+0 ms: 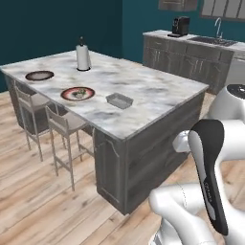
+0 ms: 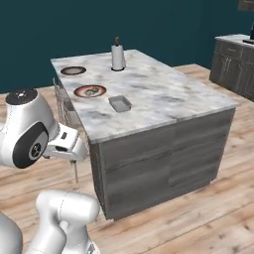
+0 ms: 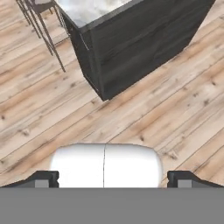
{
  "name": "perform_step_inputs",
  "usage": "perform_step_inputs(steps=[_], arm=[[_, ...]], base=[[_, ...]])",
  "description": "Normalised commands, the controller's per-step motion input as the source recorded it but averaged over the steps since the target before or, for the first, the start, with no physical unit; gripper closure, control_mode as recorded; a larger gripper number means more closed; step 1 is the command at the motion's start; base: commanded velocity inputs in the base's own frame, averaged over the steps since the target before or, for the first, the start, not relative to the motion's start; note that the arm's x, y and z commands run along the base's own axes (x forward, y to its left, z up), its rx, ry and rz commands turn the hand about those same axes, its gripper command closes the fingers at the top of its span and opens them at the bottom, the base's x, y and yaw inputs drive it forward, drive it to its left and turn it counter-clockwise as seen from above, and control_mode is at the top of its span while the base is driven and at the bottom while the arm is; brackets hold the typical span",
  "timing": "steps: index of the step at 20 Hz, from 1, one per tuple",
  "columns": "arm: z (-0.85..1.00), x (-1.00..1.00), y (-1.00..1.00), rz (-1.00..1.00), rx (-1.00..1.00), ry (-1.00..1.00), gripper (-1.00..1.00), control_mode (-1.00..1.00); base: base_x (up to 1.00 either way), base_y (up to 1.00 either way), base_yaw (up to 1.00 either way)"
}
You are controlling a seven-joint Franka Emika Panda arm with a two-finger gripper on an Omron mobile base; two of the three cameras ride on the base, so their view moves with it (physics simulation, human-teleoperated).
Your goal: Place two dumplings into each of the tupperware containers and then place the containers in the fridge.
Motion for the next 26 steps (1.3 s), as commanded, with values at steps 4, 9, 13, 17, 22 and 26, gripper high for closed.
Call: perform_step_inputs(steps=[4,9,13,17,22,26], arm=[[0.00,0.00,0.00,0.00,0.00,0.00,-1.00,1.00],[0.00,0.00,0.00,0.00,0.00,0.00,-1.00,1.00],[0.00,0.00,0.00,0.00,0.00,0.00,-1.00,1.00],[0.00,0.00,0.00,0.00,0.00,0.00,-1.00,1.00],[0.00,0.00,0.00,0.00,0.00,0.00,-1.00,1.00],[0.00,0.00,0.00,0.00,0.00,0.00,-1.00,1.00]], base=[[0.69,1.00,-0.49],[0.61,1.00,-0.53],[0.03,0.77,-0.74],[0.00,0.74,-0.75],[0.00,0.92,-0.63],[-0.06,1.00,-0.23]])
